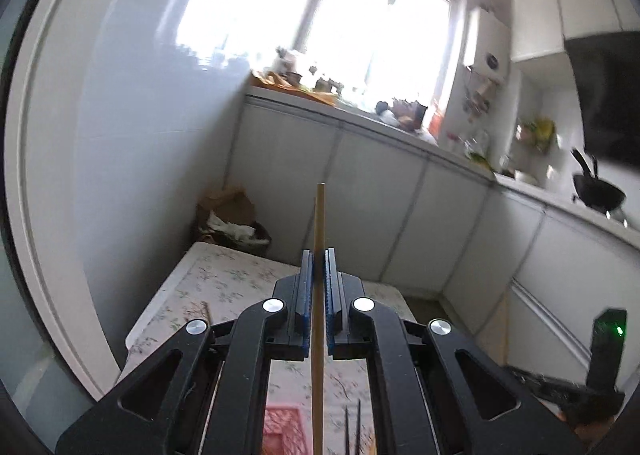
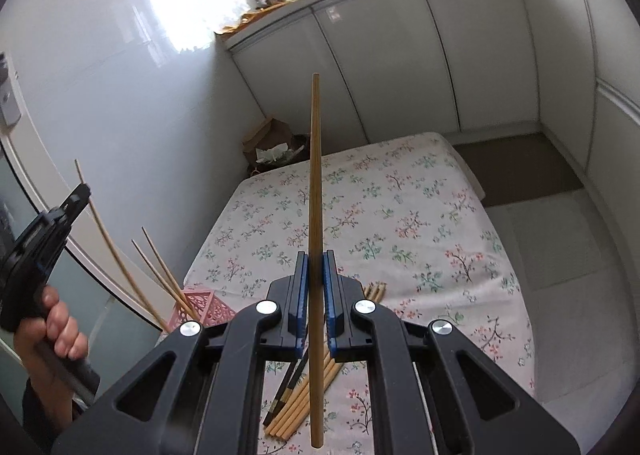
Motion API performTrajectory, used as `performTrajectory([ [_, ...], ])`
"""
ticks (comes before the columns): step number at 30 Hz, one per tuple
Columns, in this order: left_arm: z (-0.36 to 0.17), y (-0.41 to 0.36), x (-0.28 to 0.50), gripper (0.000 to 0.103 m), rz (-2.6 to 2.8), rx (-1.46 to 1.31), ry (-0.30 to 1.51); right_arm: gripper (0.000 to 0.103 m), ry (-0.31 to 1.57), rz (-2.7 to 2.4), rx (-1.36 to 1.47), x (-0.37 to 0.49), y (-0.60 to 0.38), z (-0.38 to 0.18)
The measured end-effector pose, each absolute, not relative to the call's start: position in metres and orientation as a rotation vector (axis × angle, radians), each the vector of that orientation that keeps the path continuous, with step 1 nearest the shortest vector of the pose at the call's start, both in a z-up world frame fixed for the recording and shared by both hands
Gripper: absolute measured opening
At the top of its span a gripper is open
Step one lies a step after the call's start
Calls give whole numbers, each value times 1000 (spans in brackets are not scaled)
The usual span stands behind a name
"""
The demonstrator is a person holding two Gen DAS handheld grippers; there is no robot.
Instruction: Organize utensils
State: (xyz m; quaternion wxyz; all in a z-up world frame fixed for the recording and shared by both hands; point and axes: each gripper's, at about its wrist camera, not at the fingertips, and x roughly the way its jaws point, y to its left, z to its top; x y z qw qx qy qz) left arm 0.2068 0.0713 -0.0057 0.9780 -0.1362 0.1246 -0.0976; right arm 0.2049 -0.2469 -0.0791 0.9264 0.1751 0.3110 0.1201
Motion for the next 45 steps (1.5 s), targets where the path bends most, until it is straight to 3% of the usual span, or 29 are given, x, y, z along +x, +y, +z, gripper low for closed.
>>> performTrajectory([
  [7,-16,75,212,4,-96,-240,188,8,584,278,323,204,-225,-75],
  [24,-56,61,236,6,-30,-119,442,8,569,311,277,205,-197,-78],
  [30,-51,60,229,20,-13,-86,513,8,575,309,266,206,-191,-80],
  [34,-43,64,224,35,-4,-99,568,8,577,319,265,208,-181,-83],
  [36,-39,72,222,36,-2,-130,597,8,582,335,290,212,-174,-86],
  [39,-35,88,222,45,17,-170,648,8,564,358,309,218,-158,-87],
  [45,-42,118,227,45,52,-257,732,8,465,393,379,238,-118,-81],
])
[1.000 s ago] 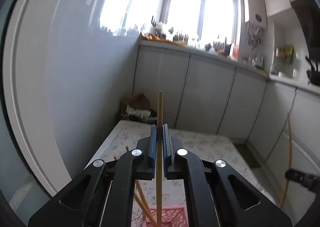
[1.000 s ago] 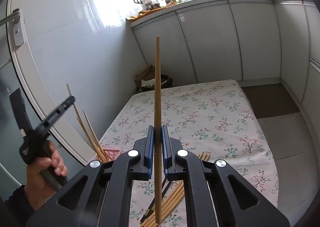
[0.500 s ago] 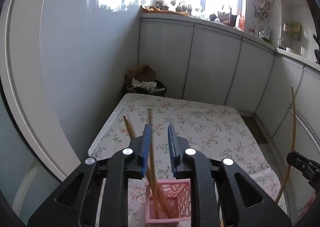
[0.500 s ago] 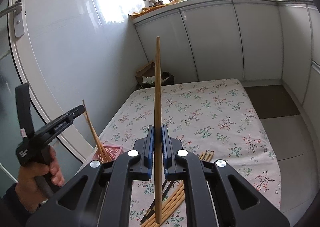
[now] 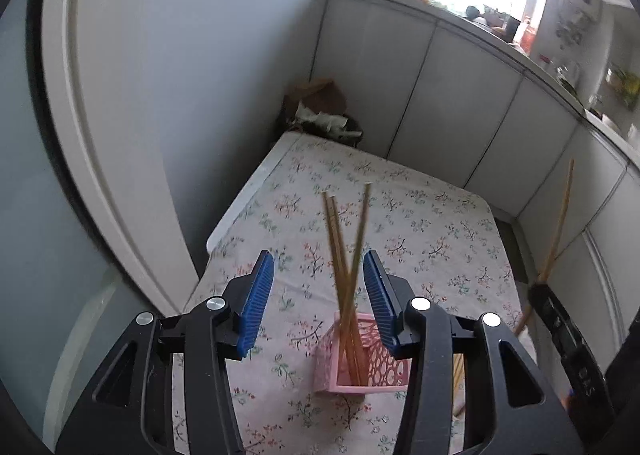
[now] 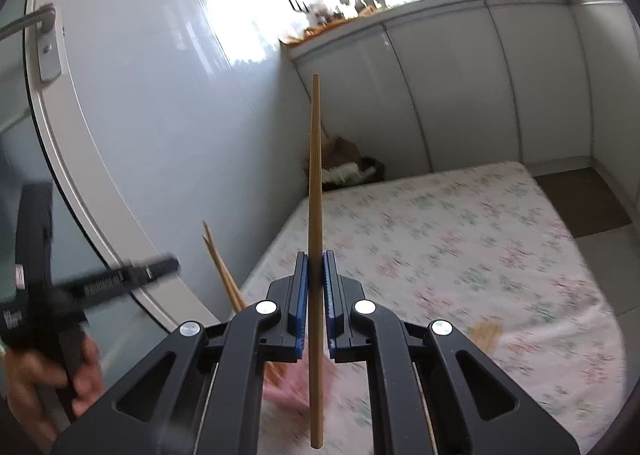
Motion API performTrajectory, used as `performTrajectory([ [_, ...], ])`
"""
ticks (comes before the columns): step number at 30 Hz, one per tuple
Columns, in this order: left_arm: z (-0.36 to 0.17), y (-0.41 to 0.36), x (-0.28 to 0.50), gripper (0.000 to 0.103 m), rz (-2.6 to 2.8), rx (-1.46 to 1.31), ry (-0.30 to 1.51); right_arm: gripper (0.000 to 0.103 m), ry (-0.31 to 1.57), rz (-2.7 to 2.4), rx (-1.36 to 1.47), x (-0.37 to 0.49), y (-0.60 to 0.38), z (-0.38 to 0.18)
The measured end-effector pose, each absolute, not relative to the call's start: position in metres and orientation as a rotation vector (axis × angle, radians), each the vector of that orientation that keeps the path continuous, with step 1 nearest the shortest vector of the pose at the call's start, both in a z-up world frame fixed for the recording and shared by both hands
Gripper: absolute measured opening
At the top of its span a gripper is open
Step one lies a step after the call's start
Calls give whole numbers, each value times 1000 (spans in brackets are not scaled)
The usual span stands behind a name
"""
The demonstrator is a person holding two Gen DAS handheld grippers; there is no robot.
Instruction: Organize utensils
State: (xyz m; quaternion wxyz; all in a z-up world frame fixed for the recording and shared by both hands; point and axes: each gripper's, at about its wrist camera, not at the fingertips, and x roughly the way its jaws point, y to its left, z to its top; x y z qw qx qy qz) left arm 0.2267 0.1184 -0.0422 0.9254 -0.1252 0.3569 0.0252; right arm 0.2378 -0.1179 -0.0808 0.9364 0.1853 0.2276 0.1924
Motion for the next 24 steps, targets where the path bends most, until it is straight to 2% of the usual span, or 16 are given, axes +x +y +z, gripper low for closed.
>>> performTrajectory([
  [7,-52,134,233,45,62,-309,800,8,402,379,317,270,-59,-81],
  [11,-53,142,233,50,59,-348,808,8,402,353,259,278,-43,-92],
  [15,-55,146,235,50,53,-370,824,8,436,336,236,280,-43,-112],
  [20,-55,146,236,50,43,-373,825,14,516,352,176,277,-43,-129],
  [24,-51,140,234,50,25,-355,815,15,546,360,194,266,-59,-124],
])
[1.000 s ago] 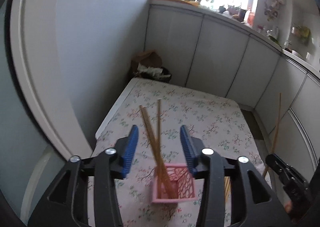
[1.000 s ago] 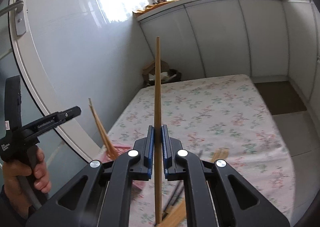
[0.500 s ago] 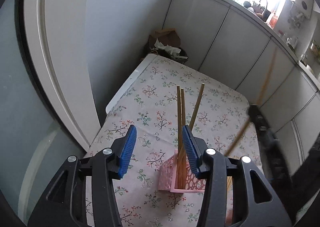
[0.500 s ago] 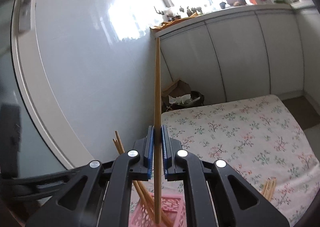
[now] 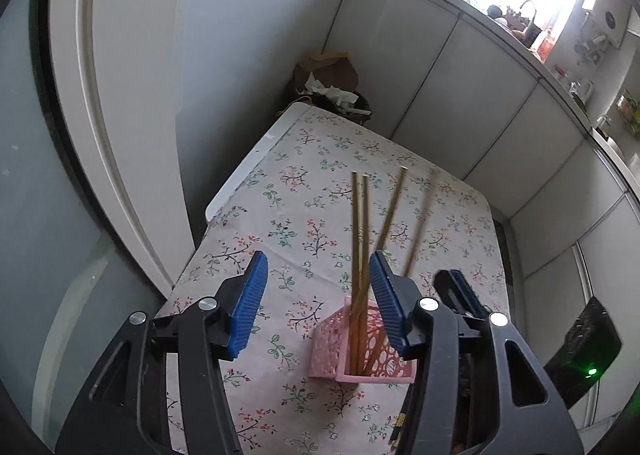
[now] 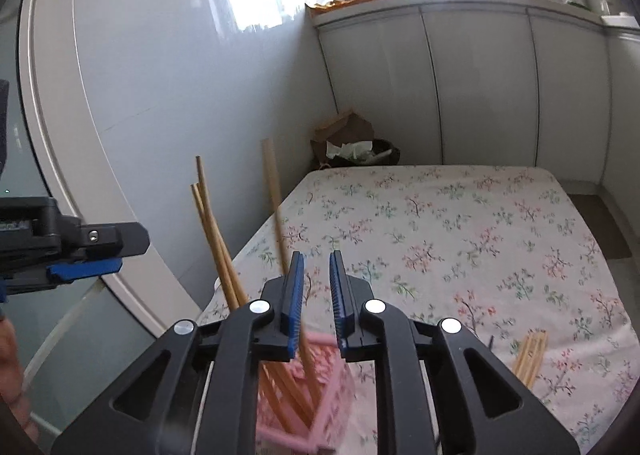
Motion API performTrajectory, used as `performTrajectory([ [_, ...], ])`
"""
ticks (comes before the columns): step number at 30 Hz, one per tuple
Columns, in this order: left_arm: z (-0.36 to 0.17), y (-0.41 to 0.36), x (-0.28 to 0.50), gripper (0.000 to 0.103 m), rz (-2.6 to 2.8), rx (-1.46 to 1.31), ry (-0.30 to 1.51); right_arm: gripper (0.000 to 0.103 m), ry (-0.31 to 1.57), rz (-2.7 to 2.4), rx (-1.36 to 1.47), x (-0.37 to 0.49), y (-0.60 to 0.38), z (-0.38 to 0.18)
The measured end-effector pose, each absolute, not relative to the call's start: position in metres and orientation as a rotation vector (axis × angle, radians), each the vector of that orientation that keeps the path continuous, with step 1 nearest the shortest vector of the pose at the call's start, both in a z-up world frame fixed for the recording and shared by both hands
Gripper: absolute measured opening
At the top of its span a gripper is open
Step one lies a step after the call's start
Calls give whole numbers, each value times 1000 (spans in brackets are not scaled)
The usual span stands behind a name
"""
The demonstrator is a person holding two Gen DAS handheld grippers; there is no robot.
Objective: Organize utensils
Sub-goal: 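Move the right tool back to the pile and grasp a wooden chopstick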
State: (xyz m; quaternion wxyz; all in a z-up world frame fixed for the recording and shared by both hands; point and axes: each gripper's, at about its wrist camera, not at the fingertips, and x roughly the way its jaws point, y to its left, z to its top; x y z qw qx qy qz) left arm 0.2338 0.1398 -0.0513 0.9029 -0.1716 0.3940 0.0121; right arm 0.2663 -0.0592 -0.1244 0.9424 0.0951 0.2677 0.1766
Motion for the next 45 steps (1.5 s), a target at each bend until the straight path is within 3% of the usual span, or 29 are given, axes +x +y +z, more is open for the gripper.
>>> performTrajectory([
  [4,-47,133,230,50,-3,-340,806,17,587,318,193,254,-94,-100],
  [10,-38,103,222,50,-88,-294,792,28,713,245,161,238,-148,-72],
  [17,-47,28,215,51,-259,-175,857,34,949,145,333,231,-215,-125],
  [27,-80,-22,219,51,-328,-114,949,34,1144,166,437,242,-230,-172],
  [31,-94,-36,220,60,-324,-79,977,33,1211,138,432,248,-226,-192],
  [35,-104,-43,223,60,-318,-35,996,25,1254,120,467,259,-226,-212],
  [45,-99,-37,225,60,-309,-62,988,20,1285,116,411,281,-202,-241],
])
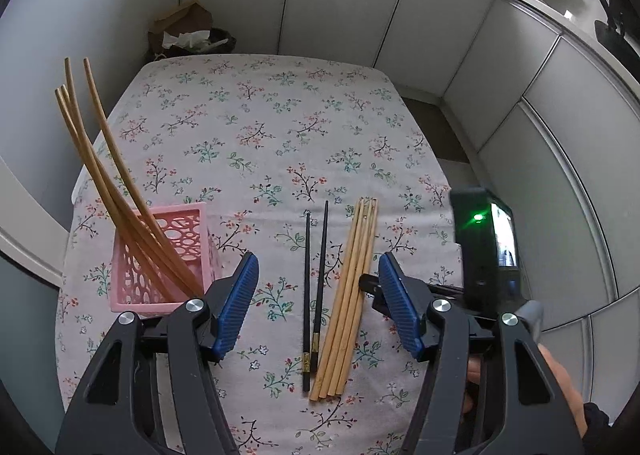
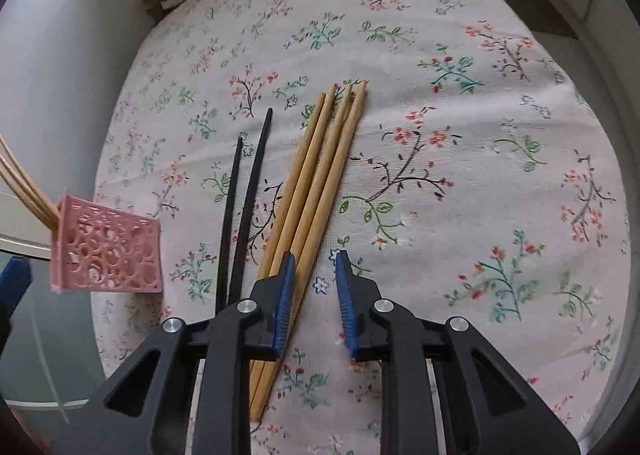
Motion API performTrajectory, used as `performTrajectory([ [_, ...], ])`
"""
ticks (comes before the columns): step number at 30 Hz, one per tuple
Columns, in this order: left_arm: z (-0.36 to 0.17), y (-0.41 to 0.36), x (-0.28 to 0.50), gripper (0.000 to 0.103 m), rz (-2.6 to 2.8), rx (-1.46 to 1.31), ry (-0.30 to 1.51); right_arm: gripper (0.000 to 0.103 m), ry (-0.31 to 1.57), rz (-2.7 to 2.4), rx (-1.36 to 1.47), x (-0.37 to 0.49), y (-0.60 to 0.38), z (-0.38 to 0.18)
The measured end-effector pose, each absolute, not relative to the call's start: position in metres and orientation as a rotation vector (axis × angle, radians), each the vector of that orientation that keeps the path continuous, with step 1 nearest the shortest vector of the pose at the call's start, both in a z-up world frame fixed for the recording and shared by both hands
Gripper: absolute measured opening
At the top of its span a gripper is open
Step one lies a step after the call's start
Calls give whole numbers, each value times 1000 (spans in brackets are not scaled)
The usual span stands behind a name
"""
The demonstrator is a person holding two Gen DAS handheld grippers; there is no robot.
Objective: Organize utensils
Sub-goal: 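Move the right tool back to the pile and grasp a wooden chopstick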
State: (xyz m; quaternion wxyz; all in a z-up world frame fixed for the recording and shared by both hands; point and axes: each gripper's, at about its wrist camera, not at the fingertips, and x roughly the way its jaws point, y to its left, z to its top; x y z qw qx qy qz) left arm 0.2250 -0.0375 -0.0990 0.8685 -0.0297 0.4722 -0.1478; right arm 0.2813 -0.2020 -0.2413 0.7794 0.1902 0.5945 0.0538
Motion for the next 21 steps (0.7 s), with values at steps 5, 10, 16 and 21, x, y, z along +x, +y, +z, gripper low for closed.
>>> performTrajectory([
  [5,-97,-33,226,60,-314,-70,988,16,1282,139,306,285,-186,-239],
  [10,-94,-30,226,60,-315,-90,984,8,1307,157,292,281,-189,-236],
  [16,-93,-30,227,60,-321,-100,985,9,1316,168,244,281,-188,-241],
  [21,-96,-32,229,60,-320,-103,996,8,1297,147,295,279,-199,-231],
])
